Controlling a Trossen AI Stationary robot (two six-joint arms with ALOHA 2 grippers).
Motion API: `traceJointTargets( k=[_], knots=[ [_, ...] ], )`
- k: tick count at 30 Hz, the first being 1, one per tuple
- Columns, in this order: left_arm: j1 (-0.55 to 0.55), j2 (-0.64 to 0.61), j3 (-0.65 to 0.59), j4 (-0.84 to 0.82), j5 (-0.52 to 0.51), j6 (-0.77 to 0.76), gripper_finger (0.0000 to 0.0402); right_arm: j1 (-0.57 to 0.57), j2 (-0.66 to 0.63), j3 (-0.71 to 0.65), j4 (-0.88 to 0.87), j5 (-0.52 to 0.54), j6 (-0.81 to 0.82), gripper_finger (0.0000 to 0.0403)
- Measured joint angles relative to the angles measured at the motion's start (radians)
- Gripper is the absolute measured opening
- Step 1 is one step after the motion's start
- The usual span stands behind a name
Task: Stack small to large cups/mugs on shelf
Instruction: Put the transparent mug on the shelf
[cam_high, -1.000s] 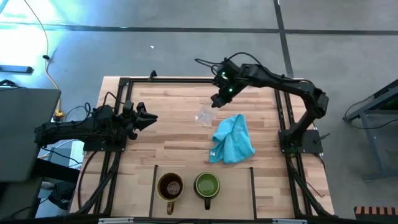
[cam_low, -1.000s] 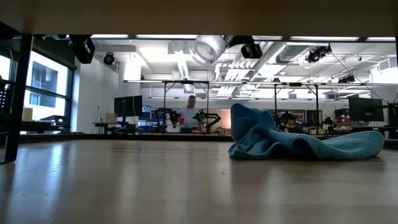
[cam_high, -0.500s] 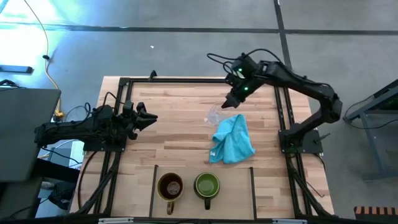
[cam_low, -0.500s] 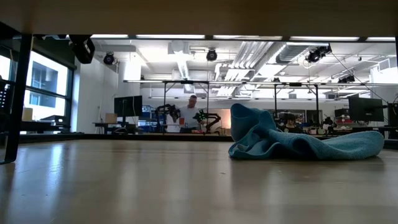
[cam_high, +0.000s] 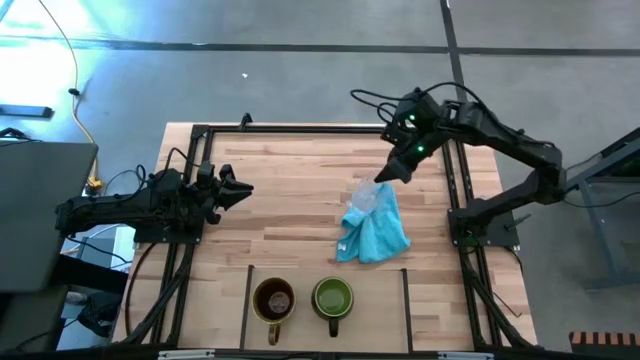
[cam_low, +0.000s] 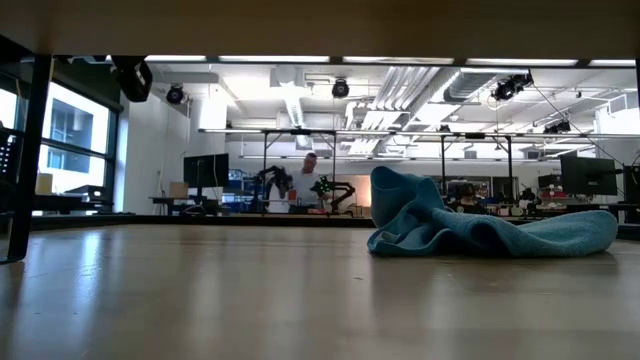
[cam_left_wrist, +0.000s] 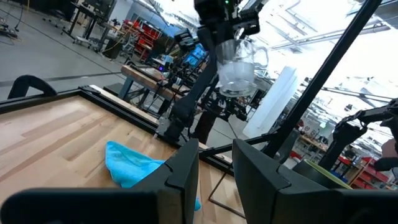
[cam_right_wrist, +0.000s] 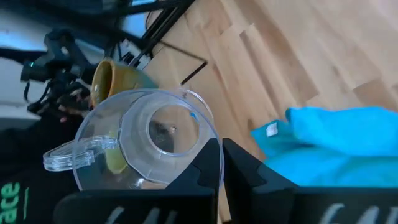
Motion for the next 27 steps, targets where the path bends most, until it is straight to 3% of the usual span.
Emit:
traceJointTargets(
  k=[10,27],
  knots=[
    [0.000,0.000,0.000,0.000,0.000,-0.036,0.0085,0.131,-0.008,0.000,-0.038,0.004,0.035,0.0000],
    [0.000,0.000,0.000,0.000,0.000,-0.049,0.0085,0.406,-0.020,0.000,-0.027,0.133,0.242,0.0000]
  ],
)
